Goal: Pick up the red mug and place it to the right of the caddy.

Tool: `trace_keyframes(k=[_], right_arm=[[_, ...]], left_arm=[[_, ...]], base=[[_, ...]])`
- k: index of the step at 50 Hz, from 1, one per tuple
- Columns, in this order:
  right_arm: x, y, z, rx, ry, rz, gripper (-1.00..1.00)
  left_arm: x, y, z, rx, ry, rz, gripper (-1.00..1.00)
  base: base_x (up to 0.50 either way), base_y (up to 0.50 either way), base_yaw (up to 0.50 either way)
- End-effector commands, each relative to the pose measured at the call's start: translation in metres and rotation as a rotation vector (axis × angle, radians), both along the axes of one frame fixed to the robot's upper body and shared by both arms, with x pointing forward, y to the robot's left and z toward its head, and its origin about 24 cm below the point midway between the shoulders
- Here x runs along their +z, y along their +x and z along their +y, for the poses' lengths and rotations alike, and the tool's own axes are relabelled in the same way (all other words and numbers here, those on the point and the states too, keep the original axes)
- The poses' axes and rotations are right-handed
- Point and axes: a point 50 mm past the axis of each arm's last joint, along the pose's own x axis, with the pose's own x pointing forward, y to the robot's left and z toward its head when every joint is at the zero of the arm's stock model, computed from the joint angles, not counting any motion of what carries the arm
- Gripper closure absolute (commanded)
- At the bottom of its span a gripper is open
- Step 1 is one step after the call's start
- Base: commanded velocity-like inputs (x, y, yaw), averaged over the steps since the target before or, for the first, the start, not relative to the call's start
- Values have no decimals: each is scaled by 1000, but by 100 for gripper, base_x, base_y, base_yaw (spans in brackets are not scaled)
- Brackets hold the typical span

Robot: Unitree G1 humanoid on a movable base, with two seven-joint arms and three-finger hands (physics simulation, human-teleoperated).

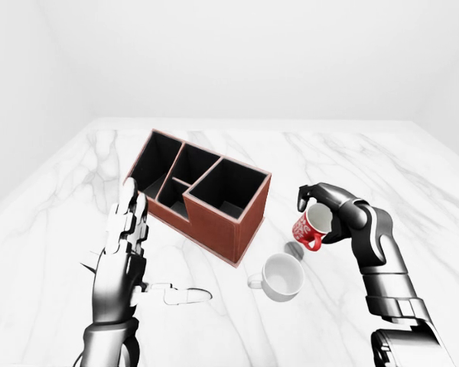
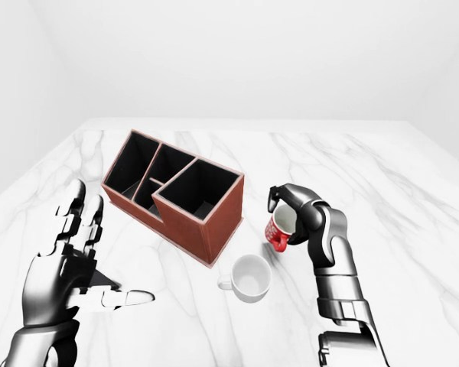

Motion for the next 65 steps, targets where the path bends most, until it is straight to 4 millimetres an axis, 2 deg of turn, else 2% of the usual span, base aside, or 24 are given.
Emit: trace_keyframes(k=[1, 7, 9, 12, 24, 25, 26, 28, 30, 36, 39, 40, 44, 47, 48, 55, 56, 60, 62, 65], right_arm=[[2, 4, 11, 27, -11, -7, 100], [2, 5, 18, 43, -9, -9, 100], [2, 6, 21, 49, -4, -10, 100], [-1, 7, 22, 53, 2, 7, 100], [-7, 10, 30, 69, 17, 33, 100], [-8, 11, 31, 70, 20, 40, 100], [-10, 11, 32, 72, 26, 47, 100], [-14, 12, 33, 74, 36, 65, 100], [-17, 14, 33, 73, 42, 86, 100], [-13, 21, 37, 85, 64, 87, 100], [-12, 24, 40, 93, 78, 90, 100], [-13, 23, 42, 98, 80, 94, 100], [-16, 24, 44, 105, 83, 106, 100], [-17, 24, 45, 108, 85, 112, 100], [-17, 25, 45, 107, 87, 117, 100], [-22, 25, 42, 95, 83, 132, 100], [-22, 25, 41, 92, 83, 133, 100], [-22, 27, 41, 86, 85, 130, 100], [-22, 27, 42, 88, 79, 128, 100], [-22, 29, 42, 82, 87, 125, 100]], left_arm=[[-4, 0, 1, 2, -4, 19, -100], [-4, 0, 0, 2, -4, 21, -100], [5, -1, 0, -2, 3, -26, -100], [-3, 0, 1, 2, -4, 15, -100], [-3, -1, 1, 2, -5, 16, -100], [6, -2, 0, -1, 2, -27, -100], [0, -2, 1, 0, -4, 5, -100], [5, -3, 1, -1, 0, -20, -100], [-2, -1, 1, 1, -4, 12, -100], [-2, -1, 1, 1, -5, 13, -100], [8, -3, 0, -3, 4, -37, -100], [0, -1, 1, 0, -2, 2, -100], [-2, -1, 2, 2, -5, 13, -100], [7, -3, 1, -1, 2, -32, -100], [0, -2, 1, 1, -3, 2, -100], [-1, -2, 2, 1, -5, 7, -100], [10, -4, 1, -3, 4, -45, -100], [13, -4, 1, -4, 6, -60, -100], [1, -2, 2, -1, -4, -2, -100], [11, -4, 1, -4, 3, -53, -100]], base=[[0, 0, 1], [0, 0, 0], [0, 0, 0], [0, 0, 0], [0, 0, 0], [0, 0, 0], [0, 0, 0], [0, 0, 0], [0, 0, 0], [0, 0, 0], [0, 0, 0], [0, 0, 0], [0, 0, 0], [0, 0, 0], [0, 0, 0], [0, 0, 0], [0, 0, 0], [0, 0, 0], [0, 0, 0], [0, 0, 0]])
